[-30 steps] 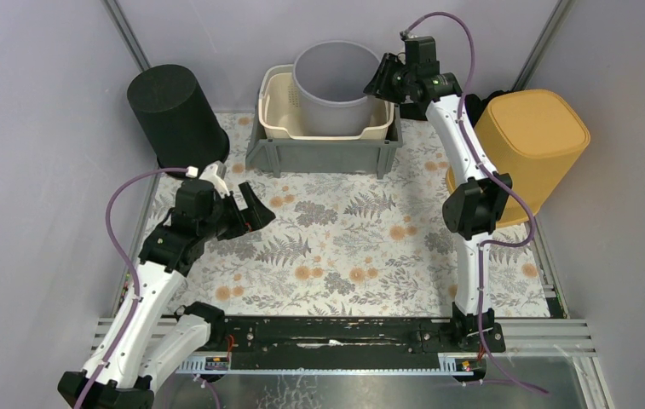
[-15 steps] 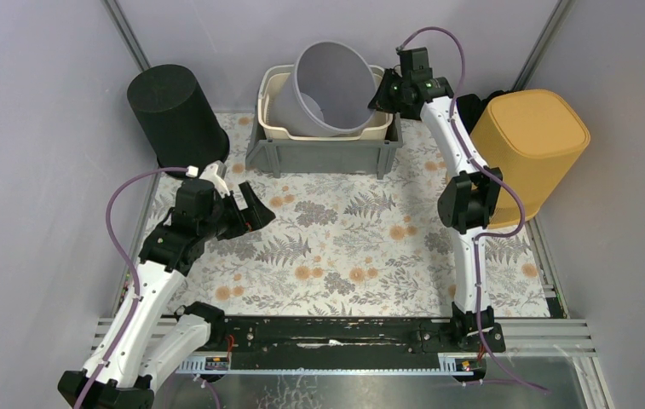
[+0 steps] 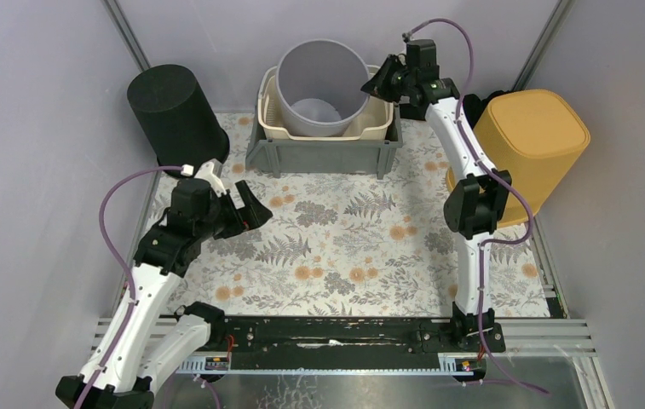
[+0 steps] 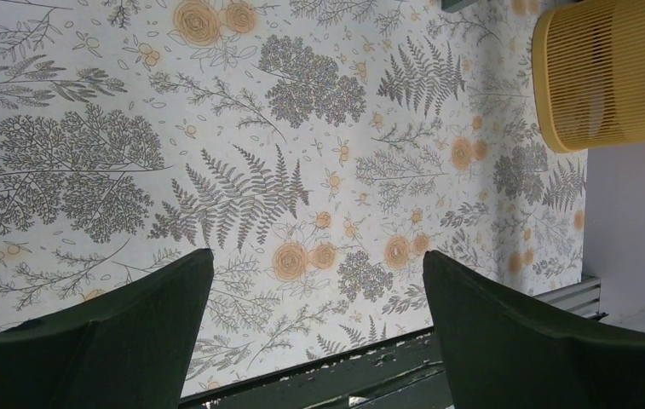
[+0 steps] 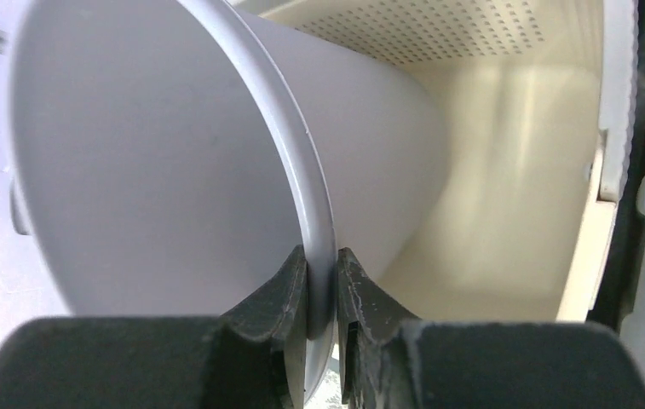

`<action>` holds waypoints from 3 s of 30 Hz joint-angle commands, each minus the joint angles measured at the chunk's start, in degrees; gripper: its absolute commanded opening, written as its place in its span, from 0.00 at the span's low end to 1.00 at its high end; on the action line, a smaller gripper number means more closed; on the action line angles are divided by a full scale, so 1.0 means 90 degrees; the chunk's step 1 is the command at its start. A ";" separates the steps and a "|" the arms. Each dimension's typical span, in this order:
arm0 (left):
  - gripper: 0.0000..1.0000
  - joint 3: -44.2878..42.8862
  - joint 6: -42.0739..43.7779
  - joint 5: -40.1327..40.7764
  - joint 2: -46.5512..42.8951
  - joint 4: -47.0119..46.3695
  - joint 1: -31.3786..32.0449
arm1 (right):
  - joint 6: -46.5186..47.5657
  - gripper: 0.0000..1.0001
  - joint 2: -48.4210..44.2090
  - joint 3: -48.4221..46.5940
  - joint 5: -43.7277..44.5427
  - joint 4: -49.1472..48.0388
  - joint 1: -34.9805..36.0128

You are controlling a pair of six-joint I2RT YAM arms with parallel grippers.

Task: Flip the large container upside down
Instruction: Pick up the container from the container, then place the container at the center of the board.

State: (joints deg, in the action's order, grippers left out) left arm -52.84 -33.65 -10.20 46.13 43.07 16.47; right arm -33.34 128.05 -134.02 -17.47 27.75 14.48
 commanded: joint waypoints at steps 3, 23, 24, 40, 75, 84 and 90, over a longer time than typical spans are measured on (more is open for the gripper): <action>1.00 -0.0307 0.0145 0.0174 -0.0215 0.0207 0.0030 | -0.0997 0.00 -0.1132 0.0340 -0.0617 -0.1768 -0.0222; 1.00 -0.0623 0.0108 0.0384 -0.0531 0.0626 0.0020 | -0.1924 0.00 -0.2398 0.0805 -0.1490 -0.2717 -0.0692; 1.00 -0.0645 0.0111 0.0412 -0.0548 0.0659 0.0026 | -0.1939 0.00 -0.2484 0.0849 -0.1593 -0.2708 -0.0704; 1.00 -0.1193 0.0001 0.0565 -0.0834 0.1222 0.0028 | -0.0428 0.00 -0.5047 0.2492 -0.2787 -0.0501 -0.0741; 1.00 -0.0145 -0.0393 -0.0634 -0.0996 0.0703 0.0021 | 0.1443 0.15 -0.6980 0.5536 -0.0883 0.2459 -0.0741; 1.00 -0.0029 -0.0467 -0.0736 -0.1043 0.0611 0.0027 | 0.1708 0.36 -0.6921 0.5390 -0.0499 0.2844 -0.0740; 1.00 -0.0016 -0.0547 -0.0742 -0.1039 0.0554 0.0024 | 0.1800 0.50 -0.6966 0.5368 -0.0167 0.3018 -0.0740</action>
State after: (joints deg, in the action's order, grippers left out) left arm -53.32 -37.80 -15.40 37.30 51.90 16.47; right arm -18.46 66.39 -83.18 -21.34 54.28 7.75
